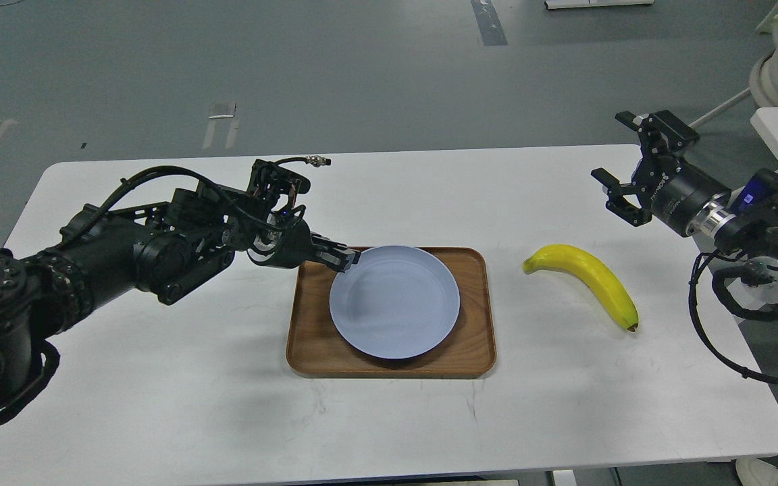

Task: Place banana on plate with both arms
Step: 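Release the plate and raise the left gripper away from the tray, then reach the right gripper to the yellow banana and grasp its stem end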

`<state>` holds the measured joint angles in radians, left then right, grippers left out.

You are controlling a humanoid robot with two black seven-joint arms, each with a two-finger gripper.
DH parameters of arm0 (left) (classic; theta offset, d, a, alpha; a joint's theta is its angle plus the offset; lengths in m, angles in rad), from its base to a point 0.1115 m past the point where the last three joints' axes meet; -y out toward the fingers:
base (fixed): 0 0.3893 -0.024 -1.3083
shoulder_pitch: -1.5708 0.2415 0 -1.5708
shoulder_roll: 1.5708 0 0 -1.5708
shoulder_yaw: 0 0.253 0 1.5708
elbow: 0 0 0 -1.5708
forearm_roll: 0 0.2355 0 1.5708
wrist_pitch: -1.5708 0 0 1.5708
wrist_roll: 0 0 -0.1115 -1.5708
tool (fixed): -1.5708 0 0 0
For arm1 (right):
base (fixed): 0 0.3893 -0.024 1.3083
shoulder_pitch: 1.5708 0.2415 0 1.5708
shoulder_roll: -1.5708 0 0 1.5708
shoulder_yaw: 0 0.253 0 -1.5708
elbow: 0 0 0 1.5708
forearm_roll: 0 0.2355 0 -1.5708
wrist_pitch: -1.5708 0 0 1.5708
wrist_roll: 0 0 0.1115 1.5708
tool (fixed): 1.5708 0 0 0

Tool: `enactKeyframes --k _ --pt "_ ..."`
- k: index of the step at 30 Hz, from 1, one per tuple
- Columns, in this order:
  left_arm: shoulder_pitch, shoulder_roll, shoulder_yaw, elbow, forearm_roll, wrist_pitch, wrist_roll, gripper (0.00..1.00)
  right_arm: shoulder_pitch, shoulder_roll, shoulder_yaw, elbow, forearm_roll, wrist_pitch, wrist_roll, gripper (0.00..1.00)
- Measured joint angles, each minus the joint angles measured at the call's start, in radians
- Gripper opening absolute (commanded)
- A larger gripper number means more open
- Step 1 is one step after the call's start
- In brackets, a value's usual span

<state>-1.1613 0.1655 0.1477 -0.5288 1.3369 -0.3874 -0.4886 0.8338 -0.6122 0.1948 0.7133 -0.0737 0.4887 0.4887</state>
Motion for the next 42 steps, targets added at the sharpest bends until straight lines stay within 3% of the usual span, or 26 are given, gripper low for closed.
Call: enactKeyframes --k 9,14,19,26,32,36,41,42 --pt "-0.025 0.139 -0.086 -0.007 -0.885 -0.041 0.000 1.00 0.018 -0.040 -0.006 0.012 -0.074 0.000 0.000 0.99" --pt "0.079 0.262 -0.255 -0.043 -1.225 -0.098 0.000 1.00 0.062 -0.114 -0.019 0.063 -0.365 0.000 0.000 0.99" --pt "0.224 0.325 -0.425 -0.069 -1.270 -0.101 0.000 1.00 0.136 -0.185 -0.089 0.153 -0.784 0.000 0.000 0.99" --pt "0.272 0.339 -0.458 -0.070 -1.277 -0.101 0.000 1.00 0.280 -0.186 -0.309 0.174 -1.229 0.000 0.000 0.99" --pt "0.273 0.341 -0.461 -0.071 -1.277 -0.101 0.000 1.00 0.409 -0.079 -0.575 0.105 -1.305 -0.041 0.000 0.99" --pt "0.274 0.338 -0.461 -0.071 -1.277 -0.101 0.000 1.00 0.420 -0.007 -0.646 0.052 -1.308 -0.088 0.000 0.97" --pt "0.275 0.339 -0.461 -0.071 -1.277 -0.101 0.000 1.00 0.412 0.043 -0.695 0.033 -1.308 -0.104 0.000 0.90" --pt "0.275 0.340 -0.461 -0.071 -1.277 -0.101 0.000 1.00 0.407 0.050 -0.699 0.029 -1.308 -0.111 0.000 0.85"
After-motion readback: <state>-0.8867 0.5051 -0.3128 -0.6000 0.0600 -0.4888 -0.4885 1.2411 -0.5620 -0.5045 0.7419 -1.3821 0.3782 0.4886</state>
